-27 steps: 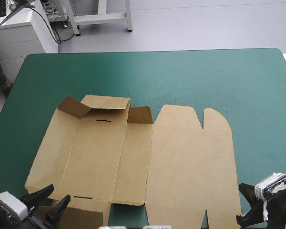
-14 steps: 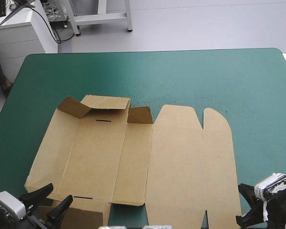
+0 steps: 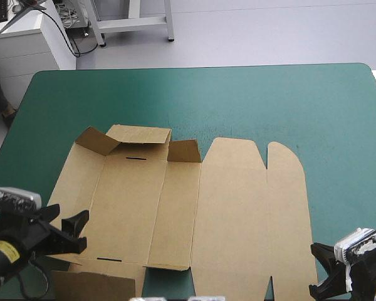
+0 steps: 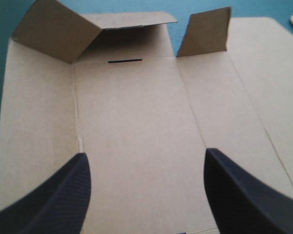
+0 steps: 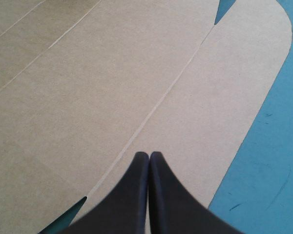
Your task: Fold the box
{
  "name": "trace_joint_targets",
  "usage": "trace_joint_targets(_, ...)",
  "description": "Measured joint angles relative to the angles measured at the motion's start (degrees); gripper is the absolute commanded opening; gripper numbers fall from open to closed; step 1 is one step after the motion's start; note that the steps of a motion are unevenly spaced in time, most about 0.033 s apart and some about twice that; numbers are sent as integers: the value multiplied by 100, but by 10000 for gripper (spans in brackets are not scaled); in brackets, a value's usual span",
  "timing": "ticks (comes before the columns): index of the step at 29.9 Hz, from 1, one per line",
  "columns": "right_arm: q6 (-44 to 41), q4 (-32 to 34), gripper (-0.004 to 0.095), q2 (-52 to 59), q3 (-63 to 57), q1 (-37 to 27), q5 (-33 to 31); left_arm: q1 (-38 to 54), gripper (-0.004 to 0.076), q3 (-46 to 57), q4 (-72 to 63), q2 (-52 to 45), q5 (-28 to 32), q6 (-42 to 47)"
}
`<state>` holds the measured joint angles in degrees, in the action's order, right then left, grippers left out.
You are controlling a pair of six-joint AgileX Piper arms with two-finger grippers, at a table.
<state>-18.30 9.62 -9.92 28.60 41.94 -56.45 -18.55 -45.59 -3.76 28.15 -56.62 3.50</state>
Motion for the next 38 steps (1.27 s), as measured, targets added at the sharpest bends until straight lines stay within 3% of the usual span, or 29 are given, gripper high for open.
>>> trace_joint_targets(12, 5, -26, -18, 0, 0, 0, 0, 0, 473, -1315, 835, 2636, -1297, 168)
trace_joint_targets(18, 21, -57, -17, 0, 0, 0, 0, 147, 473, -1721, 1119, 3456, -1442, 133)
trace_joint_targets(25, 28, -63, -19, 0, 0, 0, 0, 1535, 473, -1826, 754, 3798, -1441, -662)
trace_joint_targets(32, 46, -69, -19, 0, 0, 0, 0, 3330, 473, -1832, -620, 4050, -1447, -2142)
trace_joint_targets(38, 49, -106, -19, 0, 0, 0, 0, 3932, 473, -1832, -1220, 4655, -1418, -2742)
